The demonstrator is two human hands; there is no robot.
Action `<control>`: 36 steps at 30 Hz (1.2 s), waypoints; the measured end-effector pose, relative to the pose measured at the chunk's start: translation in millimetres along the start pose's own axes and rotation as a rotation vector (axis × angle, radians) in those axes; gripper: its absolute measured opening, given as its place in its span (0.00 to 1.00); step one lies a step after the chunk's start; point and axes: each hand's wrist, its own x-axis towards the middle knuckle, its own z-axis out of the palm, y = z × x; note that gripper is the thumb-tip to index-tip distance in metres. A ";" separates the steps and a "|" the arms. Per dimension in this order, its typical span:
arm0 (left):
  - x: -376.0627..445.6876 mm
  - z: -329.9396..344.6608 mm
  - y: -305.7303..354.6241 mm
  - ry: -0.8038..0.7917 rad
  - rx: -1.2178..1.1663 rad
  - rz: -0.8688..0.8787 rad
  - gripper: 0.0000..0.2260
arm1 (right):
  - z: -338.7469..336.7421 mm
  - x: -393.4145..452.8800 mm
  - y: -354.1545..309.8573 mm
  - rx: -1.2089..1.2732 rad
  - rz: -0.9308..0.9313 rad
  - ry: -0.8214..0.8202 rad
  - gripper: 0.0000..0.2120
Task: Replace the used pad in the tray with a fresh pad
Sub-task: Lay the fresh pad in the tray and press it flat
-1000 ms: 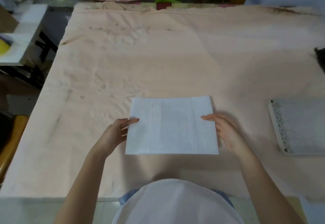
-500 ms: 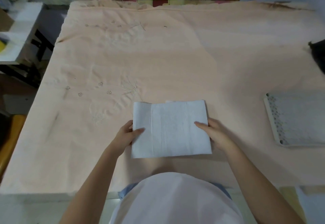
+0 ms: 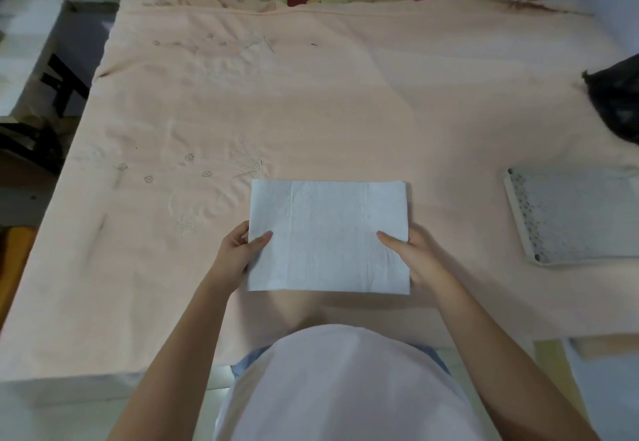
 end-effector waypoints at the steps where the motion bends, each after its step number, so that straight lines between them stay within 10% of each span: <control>1: -0.2 0.2 0.6 -0.014 -0.008 -0.002 0.12 | -0.2 -2.8 -0.7 0.016 -0.008 0.006 0.13; 36: -39.8 292.4 -20.1 -0.603 0.251 -0.102 0.15 | -217.7 -200.0 80.1 0.482 -0.222 0.600 0.14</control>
